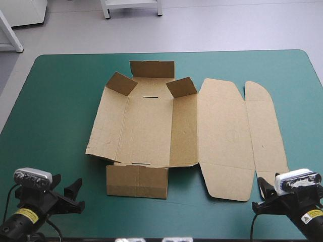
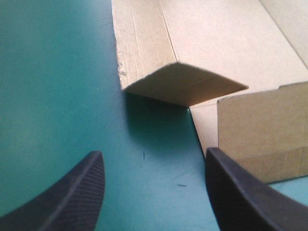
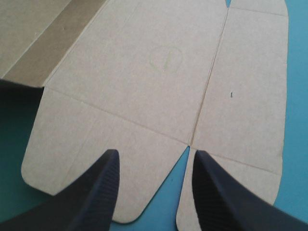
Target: Fold the box
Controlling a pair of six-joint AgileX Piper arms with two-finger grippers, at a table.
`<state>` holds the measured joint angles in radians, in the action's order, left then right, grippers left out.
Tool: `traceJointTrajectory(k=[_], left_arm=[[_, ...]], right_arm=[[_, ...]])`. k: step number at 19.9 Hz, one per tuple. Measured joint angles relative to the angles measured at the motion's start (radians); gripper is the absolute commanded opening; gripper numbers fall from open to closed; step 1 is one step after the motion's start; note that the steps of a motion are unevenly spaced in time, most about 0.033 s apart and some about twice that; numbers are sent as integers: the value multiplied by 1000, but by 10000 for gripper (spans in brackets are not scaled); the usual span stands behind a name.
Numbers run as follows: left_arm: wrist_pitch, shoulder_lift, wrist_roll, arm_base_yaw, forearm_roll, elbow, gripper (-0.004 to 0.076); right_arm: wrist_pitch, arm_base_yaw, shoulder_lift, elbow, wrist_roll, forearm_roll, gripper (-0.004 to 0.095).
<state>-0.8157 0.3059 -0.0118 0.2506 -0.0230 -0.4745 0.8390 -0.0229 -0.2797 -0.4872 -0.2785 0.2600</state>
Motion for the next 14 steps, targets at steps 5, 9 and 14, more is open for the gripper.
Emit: traceJointTrajectory(k=[5,9,14], left_arm=[[-23,363,-2,0,4,-277,441],[-57,740,-6,-29,105,-554,441],[-20,931,137,-292,-97,-614,441]], right_arm=[[-78,0,-235,-164,18,-15,437],[-94,0,-446,-288,29,-37,461],[-108,0,-529,-333,28,-37,562]])
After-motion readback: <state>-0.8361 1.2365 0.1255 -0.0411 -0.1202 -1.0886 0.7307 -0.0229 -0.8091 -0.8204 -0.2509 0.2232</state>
